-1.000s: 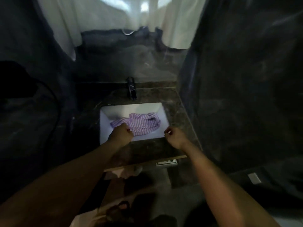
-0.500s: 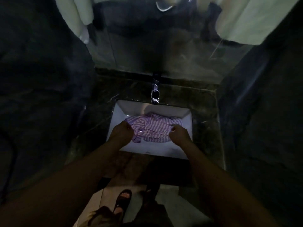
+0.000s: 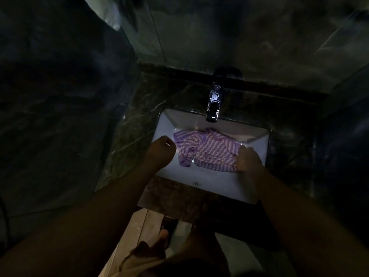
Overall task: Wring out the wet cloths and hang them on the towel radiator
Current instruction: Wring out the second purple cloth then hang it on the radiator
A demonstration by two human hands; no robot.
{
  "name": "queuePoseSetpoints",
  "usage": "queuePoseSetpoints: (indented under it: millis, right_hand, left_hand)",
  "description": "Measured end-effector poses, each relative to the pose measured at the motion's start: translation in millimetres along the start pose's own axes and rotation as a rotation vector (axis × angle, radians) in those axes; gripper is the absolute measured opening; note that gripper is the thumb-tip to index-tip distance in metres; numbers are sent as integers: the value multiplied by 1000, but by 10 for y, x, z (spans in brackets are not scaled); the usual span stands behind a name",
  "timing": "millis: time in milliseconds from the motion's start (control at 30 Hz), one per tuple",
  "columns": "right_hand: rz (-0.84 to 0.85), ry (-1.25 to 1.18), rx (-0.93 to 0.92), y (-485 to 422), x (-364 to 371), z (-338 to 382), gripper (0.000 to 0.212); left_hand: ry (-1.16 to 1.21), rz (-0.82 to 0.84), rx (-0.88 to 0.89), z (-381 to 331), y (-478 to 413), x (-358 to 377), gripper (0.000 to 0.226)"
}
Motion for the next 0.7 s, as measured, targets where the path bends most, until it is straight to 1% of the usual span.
queuePoseSetpoints:
  millis: [33, 67, 100, 133, 233, 333, 367, 400, 467, 500, 533, 567, 633, 667, 700]
  right_hand:
    - [40, 1, 30, 84, -60, 26, 36]
    - [56, 3, 16, 144, -108, 52, 28]
    - [51, -26, -20, 234, -201, 132, 25]
    - [43, -92, -59, 282, -274, 197, 25]
    - [113, -299, -153, 534, -529, 386, 24]
    - [199, -410, -271, 869, -794, 574, 21]
    - [213, -436, -294, 993, -902, 632, 21]
    - [219, -461, -320, 1140, -1027, 694, 22]
    - [203, -530, -377, 1451, -1301, 849, 21]
    - [186, -573, -399, 1597, -1443, 925, 20]
    - [160, -614, -407, 1733, -1594, 981, 18]
    - [150, -655, -417, 1844, -1700, 1018, 18]
    - [121, -680, -423, 2041, -1894, 1041, 20]
    - [94, -663, -408, 2122, -1969, 1023, 20]
    - [85, -629, -388, 2173, -2006, 986, 20]
  left_hand:
    - [2, 11, 2, 19, -15, 22, 17]
    - [2, 31, 6, 12, -7, 46, 16]
    - [5, 45, 9, 4, -13, 70, 17]
    - [6, 52, 15, -31, 4, 80, 18]
    - [-24, 96, 94, -222, 91, 114, 23]
    - [-79, 231, 218, -450, 209, 151, 23]
    - [-71, 292, 260, -512, 234, 174, 31]
    - [-85, 329, 329, -609, 285, 171, 44]
    - [-162, 338, 447, -761, 374, 146, 70]
    - [-189, 328, 492, -842, 411, 136, 75]
    - [-198, 332, 538, -954, 471, 107, 75]
    - [-183, 333, 602, -1060, 534, 73, 67]
    - [-68, 323, 697, -1259, 663, -51, 32]
    - [4, 296, 714, -1349, 714, -152, 21]
    - [83, 263, 696, -1393, 718, -243, 16]
Point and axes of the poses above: each hand's wrist, its own y-axis away from the middle knuckle, its own x-axis out of the palm, z = x × y, the point moved 5 cm from there along -y, towards the middle knuckle, and after that the axes turned 6 degrees about x, right-handed, at the moved point
